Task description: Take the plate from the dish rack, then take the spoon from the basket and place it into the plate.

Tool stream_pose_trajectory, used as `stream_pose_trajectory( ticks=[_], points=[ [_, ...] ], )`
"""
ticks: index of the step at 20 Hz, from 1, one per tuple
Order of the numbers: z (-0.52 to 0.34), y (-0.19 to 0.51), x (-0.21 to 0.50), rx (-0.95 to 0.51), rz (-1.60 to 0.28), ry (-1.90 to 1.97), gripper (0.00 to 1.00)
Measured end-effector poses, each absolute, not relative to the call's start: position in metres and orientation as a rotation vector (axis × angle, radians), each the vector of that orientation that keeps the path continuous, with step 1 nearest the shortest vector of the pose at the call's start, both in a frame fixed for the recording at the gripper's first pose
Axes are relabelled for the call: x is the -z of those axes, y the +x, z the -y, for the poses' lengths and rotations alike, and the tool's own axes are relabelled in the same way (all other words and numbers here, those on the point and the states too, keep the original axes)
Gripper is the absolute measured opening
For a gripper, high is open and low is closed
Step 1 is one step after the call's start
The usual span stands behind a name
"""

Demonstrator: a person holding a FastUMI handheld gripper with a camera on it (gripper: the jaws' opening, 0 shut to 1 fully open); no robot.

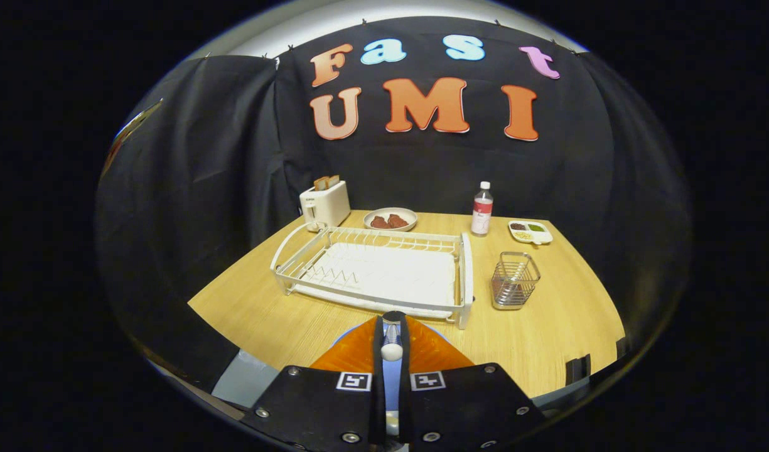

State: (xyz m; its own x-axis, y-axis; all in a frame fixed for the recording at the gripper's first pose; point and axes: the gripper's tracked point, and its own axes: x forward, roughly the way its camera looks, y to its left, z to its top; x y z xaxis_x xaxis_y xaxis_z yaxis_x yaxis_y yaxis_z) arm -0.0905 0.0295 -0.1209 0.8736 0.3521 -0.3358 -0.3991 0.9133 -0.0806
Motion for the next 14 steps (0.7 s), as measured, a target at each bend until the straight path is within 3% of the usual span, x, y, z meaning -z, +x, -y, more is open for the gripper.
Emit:
stream_pose_trajectory(
  ticks=[11, 14],
  points=[
    [-0.055, -0.075, 0.175, -0.499, -0.403, -0.251, 0.08],
    [-0.055, -0.076, 0.177, -0.508, -0.414, -0.247, 0.13]
  ],
)
